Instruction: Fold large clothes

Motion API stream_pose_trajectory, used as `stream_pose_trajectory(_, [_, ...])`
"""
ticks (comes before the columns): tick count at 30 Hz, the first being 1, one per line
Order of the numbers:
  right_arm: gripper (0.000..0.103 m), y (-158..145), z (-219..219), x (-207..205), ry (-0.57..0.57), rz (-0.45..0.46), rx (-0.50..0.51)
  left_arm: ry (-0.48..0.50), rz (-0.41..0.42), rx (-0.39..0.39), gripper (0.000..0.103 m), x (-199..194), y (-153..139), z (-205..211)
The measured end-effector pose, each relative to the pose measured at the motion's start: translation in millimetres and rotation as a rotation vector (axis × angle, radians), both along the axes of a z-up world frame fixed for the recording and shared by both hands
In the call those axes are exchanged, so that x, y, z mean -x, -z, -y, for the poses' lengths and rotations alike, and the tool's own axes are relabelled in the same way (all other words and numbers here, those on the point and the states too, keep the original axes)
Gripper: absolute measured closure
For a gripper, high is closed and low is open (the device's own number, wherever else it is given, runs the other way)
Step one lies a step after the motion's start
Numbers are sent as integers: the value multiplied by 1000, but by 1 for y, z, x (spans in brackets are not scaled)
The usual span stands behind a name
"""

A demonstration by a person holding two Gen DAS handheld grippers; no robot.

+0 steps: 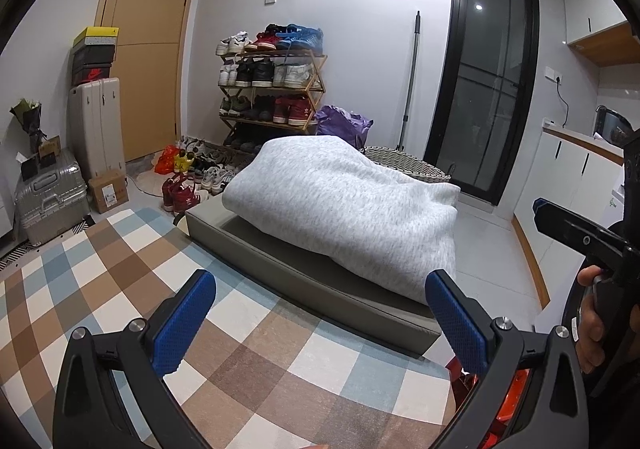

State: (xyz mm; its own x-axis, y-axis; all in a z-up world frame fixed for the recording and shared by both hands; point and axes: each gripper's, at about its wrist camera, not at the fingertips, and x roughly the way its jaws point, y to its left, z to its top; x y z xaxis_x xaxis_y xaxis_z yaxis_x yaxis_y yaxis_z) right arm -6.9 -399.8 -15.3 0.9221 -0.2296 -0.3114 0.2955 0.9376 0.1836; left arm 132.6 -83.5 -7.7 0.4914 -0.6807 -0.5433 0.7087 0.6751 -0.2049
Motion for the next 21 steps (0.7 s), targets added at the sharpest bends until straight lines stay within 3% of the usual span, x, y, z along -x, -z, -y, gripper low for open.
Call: stream_pose_trajectory(21, [0, 0, 2, 2, 3, 0, -8, -3, 19, 3, 1, -1, -1, -2])
